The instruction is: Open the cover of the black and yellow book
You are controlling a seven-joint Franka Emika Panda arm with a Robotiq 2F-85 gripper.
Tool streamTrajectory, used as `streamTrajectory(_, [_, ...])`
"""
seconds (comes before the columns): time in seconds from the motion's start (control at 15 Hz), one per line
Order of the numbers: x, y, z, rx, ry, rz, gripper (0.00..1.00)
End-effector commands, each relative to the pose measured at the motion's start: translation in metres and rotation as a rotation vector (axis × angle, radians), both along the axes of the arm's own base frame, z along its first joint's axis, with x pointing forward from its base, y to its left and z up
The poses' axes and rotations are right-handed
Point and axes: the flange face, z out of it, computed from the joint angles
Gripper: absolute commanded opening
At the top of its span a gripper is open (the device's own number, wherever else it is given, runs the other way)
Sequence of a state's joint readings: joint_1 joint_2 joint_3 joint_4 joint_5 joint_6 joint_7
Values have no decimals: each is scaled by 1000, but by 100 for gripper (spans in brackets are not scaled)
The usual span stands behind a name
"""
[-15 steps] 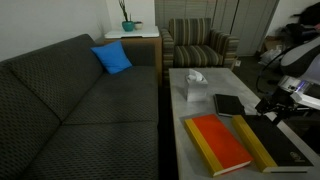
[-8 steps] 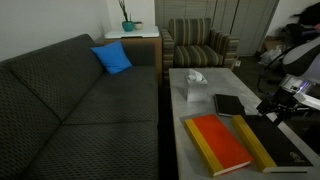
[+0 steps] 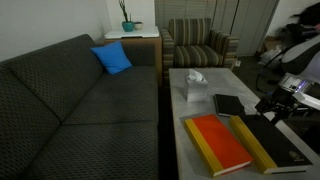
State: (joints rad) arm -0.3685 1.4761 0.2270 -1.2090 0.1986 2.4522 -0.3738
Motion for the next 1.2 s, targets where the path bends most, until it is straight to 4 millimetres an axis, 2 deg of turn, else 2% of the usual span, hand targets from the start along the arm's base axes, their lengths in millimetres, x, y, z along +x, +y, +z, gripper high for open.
streamTrajectory(0.0, [1, 4, 5, 89, -13, 30, 100])
streamTrajectory(0.47, [5, 6, 10, 111, 18, 83, 100])
streamTrajectory(1.13, [14, 14, 33, 122, 48, 165, 100])
